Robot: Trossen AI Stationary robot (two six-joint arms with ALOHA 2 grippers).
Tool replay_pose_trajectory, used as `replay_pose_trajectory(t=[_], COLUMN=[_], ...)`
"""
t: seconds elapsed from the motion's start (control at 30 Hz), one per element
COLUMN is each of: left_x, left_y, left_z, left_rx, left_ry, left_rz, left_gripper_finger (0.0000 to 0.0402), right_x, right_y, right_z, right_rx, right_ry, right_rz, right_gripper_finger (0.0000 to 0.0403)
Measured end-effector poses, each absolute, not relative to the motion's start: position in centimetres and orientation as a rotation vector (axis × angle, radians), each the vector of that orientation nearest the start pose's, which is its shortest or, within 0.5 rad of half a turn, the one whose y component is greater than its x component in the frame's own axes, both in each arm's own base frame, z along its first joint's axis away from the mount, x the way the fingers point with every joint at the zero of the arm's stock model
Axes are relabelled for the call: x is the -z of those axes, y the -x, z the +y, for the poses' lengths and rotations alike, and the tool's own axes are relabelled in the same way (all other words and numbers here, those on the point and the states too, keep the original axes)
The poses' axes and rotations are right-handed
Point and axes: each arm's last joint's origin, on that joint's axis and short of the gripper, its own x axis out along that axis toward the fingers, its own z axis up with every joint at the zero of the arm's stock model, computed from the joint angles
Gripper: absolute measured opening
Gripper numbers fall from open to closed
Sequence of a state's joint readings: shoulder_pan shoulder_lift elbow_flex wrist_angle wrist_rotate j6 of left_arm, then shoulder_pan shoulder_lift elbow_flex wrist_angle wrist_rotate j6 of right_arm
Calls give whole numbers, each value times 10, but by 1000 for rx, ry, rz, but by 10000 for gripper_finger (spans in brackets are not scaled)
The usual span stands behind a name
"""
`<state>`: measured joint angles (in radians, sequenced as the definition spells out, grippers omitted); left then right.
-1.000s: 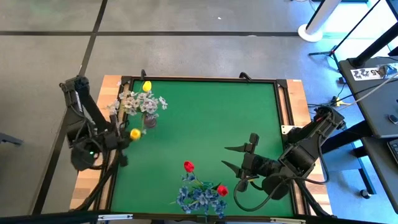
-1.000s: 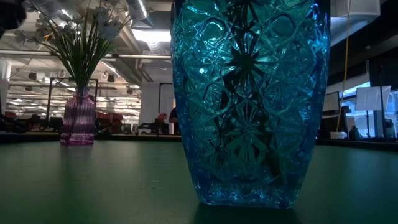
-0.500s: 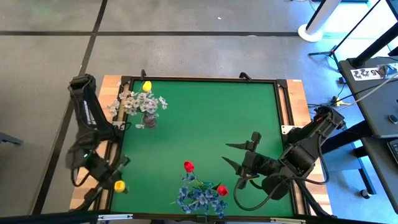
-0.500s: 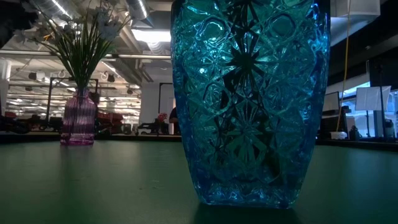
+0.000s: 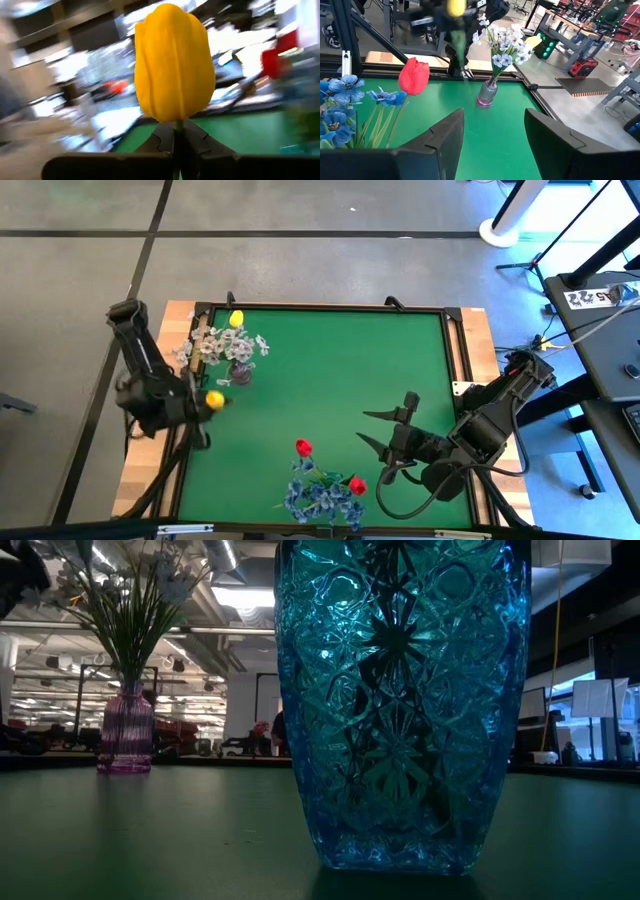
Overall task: Sort flowers into vase by color
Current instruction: Put the yellow flower into the purple vase
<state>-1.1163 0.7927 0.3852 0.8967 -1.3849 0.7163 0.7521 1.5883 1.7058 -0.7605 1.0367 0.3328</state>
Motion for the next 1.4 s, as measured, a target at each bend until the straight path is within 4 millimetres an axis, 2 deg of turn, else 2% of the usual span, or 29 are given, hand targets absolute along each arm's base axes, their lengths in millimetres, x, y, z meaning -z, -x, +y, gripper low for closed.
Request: replay_pose_trajectory(t=[0.1, 0.23, 0.67, 0.77, 0.93, 1.1, 1.23, 1.4], left_x=[-305, -319, -328, -332, -341, -338, -337, -338], left_y=[-84, -81, -91, -89, -88, -88, -84, -81], left_z=[-110, -102, -80, -76, -77, -85, -90, -91], left_rx=[-363, -368, -433, -437, -432, -435, -390, -370], left_ry=[-250, -212, -397, -395, -378, -363, -319, -378], left_rz=[-5, -19, -73, -79, -75, 0, -6, 5], left_gripper_finger=[1, 1, 1, 1, 1, 1, 1, 1], right_x=[-406, -406, -406, -406, -406, -406, -406, -406], right_y=[-256, -256, -256, -256, -256, -256, -256, -256], right_z=[205, 205, 205, 205, 205, 205, 205, 205], right_rx=[336, 337, 337, 337, 338, 339, 346, 347], right_ry=[173, 169, 163, 164, 164, 164, 166, 166], right_rz=[351, 351, 347, 347, 347, 346, 343, 343], right_gripper_finger=[209, 209, 209, 209, 209, 209, 209, 209])
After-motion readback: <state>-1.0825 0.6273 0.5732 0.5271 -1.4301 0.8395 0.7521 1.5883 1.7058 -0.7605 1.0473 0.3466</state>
